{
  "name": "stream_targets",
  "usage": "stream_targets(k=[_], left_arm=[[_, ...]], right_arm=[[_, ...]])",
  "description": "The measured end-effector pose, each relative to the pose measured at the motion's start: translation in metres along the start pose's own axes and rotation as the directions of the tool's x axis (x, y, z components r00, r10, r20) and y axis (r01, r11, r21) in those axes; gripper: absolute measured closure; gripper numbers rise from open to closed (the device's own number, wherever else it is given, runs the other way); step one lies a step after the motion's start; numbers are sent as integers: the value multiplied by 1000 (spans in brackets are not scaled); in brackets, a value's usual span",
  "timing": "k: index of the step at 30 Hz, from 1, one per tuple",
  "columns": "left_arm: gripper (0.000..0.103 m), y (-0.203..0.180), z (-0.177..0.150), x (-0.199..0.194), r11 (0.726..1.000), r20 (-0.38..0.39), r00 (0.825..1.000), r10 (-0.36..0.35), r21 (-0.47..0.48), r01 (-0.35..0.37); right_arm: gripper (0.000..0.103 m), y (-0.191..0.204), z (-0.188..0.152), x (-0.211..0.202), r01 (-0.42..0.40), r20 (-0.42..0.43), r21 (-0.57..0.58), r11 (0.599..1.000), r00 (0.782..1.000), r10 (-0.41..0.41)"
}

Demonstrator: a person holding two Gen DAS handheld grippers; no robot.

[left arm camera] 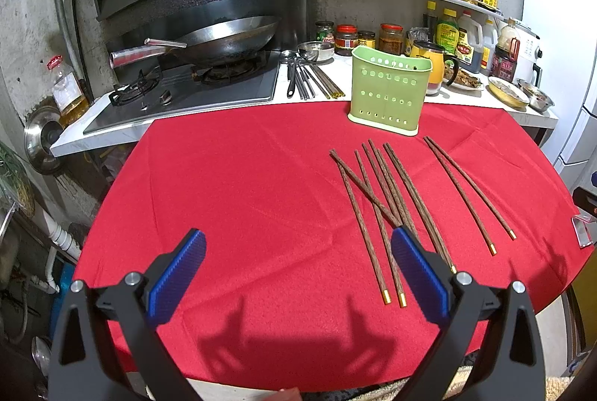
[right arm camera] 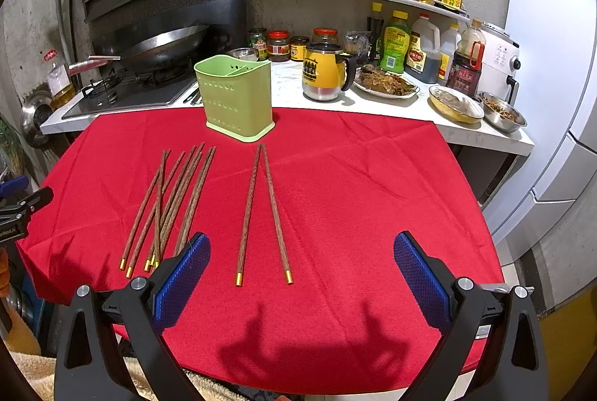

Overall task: Organize utensils
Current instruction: 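Close the left tool on one brown chopstick while the right tool grasps another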

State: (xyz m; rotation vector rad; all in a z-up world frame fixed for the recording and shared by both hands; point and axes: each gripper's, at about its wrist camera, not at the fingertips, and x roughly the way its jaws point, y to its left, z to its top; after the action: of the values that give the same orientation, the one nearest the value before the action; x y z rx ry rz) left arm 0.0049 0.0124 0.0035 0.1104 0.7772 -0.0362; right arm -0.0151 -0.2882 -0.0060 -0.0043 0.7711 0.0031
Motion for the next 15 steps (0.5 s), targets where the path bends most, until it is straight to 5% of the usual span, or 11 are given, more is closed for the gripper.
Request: stream_targets(k=[15], left_arm=[[6, 4, -7, 37, 998, -88, 996, -34, -46, 30]], right_arm=[[6, 7, -4, 26, -31, -7, -2, 1000, 999, 31]])
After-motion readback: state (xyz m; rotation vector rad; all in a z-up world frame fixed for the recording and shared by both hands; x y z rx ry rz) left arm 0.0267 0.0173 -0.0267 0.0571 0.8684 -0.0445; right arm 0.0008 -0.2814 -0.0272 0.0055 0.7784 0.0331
